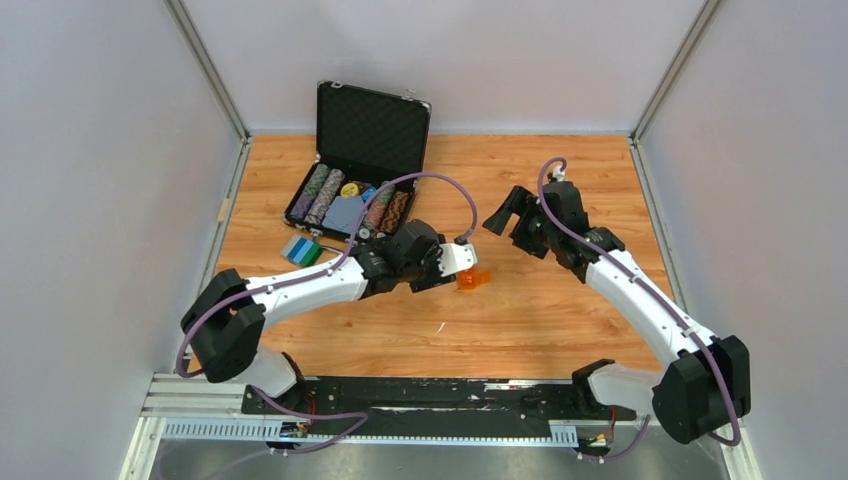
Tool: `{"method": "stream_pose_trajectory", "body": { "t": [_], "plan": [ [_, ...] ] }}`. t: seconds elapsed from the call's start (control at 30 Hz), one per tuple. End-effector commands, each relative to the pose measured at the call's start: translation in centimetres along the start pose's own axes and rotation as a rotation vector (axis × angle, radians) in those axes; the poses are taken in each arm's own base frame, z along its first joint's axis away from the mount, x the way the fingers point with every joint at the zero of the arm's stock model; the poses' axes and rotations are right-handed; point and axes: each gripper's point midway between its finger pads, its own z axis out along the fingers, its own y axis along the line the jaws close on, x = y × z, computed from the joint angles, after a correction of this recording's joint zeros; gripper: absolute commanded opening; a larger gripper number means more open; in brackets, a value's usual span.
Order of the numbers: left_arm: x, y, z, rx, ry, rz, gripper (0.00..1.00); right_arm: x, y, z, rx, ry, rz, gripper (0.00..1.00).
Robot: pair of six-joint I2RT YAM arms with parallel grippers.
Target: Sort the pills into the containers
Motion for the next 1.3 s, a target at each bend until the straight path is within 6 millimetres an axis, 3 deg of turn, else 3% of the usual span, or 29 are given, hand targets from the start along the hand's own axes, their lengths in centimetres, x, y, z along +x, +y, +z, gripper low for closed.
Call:
{"method": "stream_pose_trajectory", "body": {
  "t": [0.0,0.3,0.73,1.27],
  "plan": [
    [-2.3,1.0,0.2,-0.03,-0.034,-0.011,0.0,-0.2,-0.8,0.4,0.027,-0.011,0.029,0.86],
    [-1.9,-0.9,1.7,0.036,0.029,0.016,0.0,0.3,-3.2,1.3,0.104,0.018,0.074,0.84],
    [-1.2,-2.9,3.2,0.103,0.122,0.081,0.0,0.9,-5.1,2.3,0.15,0.065,0.117,0.82],
    [-1.3,-2.3,3.3,0.051,0.247,0.128,0.0,1.0,-6.4,2.2,0.167,0.074,0.151,0.82]
  ]
}}
